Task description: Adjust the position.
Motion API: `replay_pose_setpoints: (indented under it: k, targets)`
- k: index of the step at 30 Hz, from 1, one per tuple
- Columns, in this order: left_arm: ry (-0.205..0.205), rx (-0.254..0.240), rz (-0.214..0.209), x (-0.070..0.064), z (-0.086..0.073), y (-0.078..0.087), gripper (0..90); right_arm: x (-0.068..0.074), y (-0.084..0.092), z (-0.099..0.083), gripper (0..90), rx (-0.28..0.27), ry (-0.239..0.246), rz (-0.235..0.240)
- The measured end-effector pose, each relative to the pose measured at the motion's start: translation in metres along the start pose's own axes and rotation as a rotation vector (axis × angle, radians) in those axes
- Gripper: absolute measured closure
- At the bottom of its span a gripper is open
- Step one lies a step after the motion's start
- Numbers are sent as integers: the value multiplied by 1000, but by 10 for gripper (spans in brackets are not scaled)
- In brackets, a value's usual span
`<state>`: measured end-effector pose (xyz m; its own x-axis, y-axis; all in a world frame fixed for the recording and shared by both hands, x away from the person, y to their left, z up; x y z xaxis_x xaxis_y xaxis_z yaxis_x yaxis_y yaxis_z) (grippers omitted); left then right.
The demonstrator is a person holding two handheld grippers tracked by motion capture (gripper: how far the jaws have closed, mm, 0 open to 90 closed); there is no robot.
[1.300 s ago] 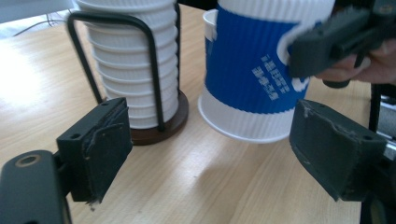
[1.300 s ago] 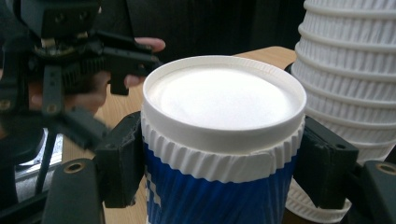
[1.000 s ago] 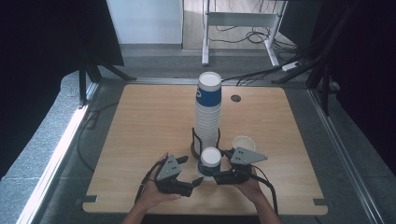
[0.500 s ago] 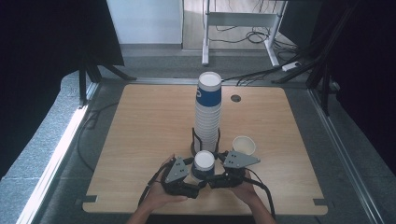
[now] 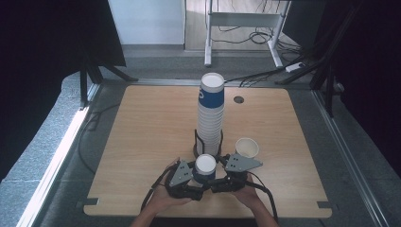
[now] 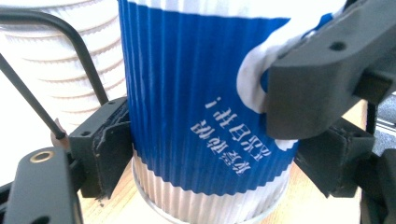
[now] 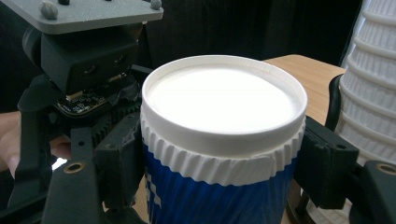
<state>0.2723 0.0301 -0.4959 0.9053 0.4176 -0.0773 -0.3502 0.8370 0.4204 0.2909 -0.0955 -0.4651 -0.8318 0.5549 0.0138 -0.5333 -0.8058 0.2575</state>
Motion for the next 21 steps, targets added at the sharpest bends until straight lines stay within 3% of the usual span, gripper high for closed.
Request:
replay_pose_setpoints:
  k: [11, 21]
  targets:
    - [2, 8, -4, -1, 0, -2, 185, 1, -1, -2, 259, 12, 4, 2]
    - [-23, 27, -1, -1, -1, -1, 203, 0, -2, -3, 251, 27, -5, 14]
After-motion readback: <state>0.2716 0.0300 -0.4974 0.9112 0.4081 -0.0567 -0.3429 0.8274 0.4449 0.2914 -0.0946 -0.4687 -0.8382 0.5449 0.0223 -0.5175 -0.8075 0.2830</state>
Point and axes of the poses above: each handheld gripper's, and its own axes: y roughly backward along the jaws, z roughly out of its top, x roughly to its left, the point moved 5 cm from there along -y, roughly forward along the jaws, and after that the axes turned 10 degrees about -z, right-handed, at the moved point
